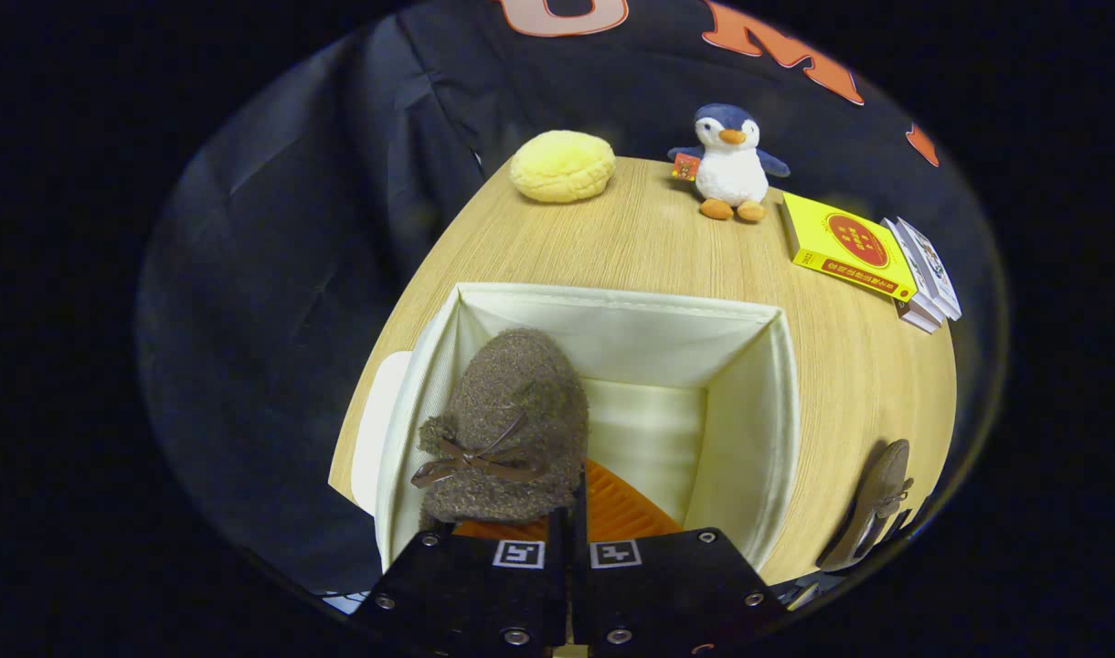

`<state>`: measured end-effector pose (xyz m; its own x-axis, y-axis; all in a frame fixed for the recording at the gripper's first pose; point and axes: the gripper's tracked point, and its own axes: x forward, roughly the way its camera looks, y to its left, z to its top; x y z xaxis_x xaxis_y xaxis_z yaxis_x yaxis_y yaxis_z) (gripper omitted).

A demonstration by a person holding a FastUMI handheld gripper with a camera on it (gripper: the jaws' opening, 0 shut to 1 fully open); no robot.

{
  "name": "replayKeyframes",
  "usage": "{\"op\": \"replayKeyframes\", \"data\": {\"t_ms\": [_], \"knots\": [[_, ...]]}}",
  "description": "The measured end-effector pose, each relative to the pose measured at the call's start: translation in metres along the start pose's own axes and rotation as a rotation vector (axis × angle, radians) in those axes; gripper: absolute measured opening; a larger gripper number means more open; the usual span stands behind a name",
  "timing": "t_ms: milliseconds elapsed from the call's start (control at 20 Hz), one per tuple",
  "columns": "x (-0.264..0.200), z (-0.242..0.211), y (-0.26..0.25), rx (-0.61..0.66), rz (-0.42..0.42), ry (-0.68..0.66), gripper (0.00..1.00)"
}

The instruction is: Open the storage box then place both shoes into the box .Put the left shoe in first, then the right shoe, with the right side of both shoes facing outward in a uniform manner.

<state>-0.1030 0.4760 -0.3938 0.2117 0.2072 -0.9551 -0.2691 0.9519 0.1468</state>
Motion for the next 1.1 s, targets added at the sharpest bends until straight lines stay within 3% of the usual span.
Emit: {"op": "replayKeyframes", "data": {"t_ms": [150, 300, 400, 700, 900, 1100], "knots": [[0.013, -0.012, 0.005, -0.018, -0.017, 0.049, 0.06], [0.021, -0.038, 0.025, -0.008, 0.065, 0.133, 0.22], [0.022, -0.049, 0.022, -0.045, 0.066, 0.163, 0.27], [-0.015, -0.045, 0.024, -0.055, 0.247, 0.094, 0.54], [-0.053, -0.045, -0.007, -0.052, 0.304, 0.035, 0.71], [-0.088, -0.039, -0.061, 0.007, 0.33, -0.06, 0.83]]}}
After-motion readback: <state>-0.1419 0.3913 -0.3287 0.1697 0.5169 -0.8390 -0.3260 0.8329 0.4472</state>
